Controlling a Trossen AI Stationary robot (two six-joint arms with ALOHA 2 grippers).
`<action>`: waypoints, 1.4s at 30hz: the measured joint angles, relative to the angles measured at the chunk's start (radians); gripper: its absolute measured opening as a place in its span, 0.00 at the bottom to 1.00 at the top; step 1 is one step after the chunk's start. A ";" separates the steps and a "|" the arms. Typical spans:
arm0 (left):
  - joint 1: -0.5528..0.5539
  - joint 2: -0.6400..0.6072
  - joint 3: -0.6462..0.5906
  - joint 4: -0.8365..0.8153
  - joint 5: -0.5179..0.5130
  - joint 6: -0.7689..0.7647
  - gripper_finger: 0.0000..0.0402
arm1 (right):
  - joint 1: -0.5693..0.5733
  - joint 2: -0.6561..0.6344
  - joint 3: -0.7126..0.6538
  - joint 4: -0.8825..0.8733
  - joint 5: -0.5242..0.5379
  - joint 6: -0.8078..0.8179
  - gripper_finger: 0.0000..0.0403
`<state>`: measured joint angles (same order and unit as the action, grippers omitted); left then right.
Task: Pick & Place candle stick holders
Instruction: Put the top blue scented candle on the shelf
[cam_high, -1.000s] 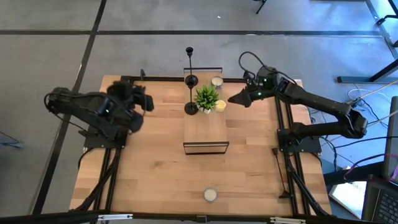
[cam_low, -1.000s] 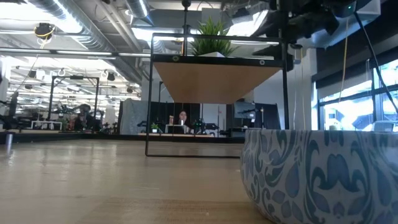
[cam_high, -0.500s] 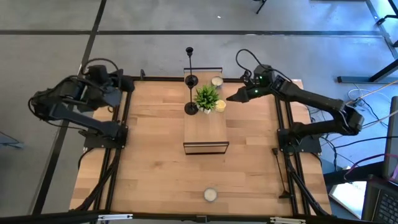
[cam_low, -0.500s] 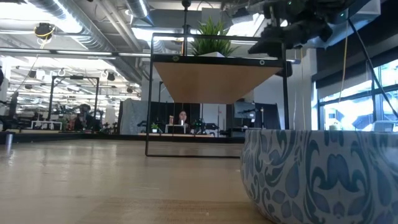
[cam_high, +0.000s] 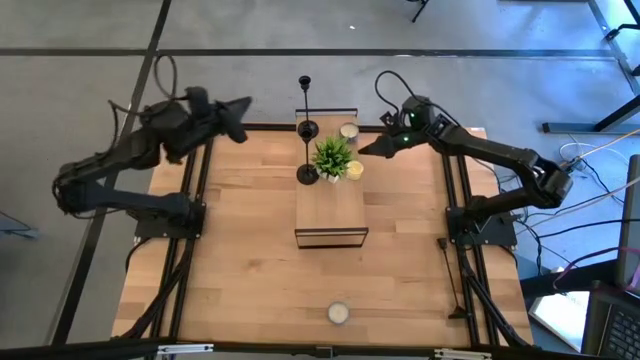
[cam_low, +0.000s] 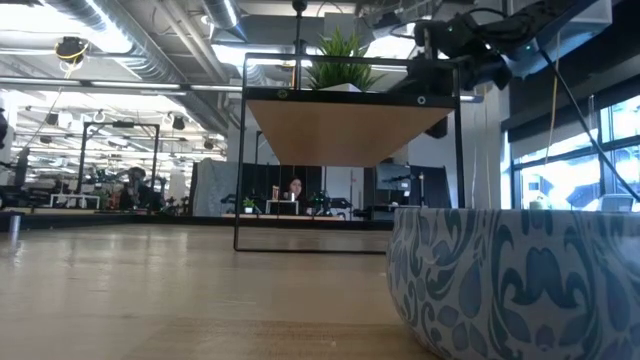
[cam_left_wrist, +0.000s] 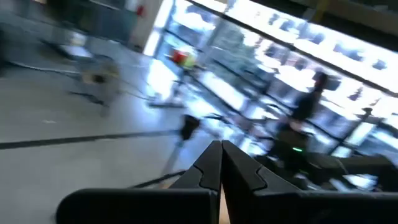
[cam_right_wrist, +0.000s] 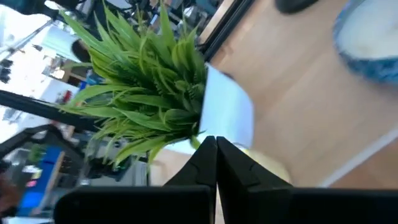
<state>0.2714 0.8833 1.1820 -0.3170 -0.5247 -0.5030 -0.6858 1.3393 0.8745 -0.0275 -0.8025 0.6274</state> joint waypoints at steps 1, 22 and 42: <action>0.034 0.010 -0.016 0.034 0.075 -0.010 0.00 | -0.005 0.000 0.000 0.001 0.015 -0.011 0.01; 0.228 0.137 -0.146 0.032 0.650 0.293 0.00 | -0.033 -0.001 0.000 -0.144 0.015 -0.343 0.01; 0.273 0.073 -0.146 -0.088 0.605 0.236 0.00 | -0.028 0.108 0.000 0.034 0.218 -0.343 0.01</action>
<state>0.5442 0.9565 1.0363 -0.4049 0.0799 -0.2672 -0.7134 1.4471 0.8742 0.0065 -0.5844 0.2844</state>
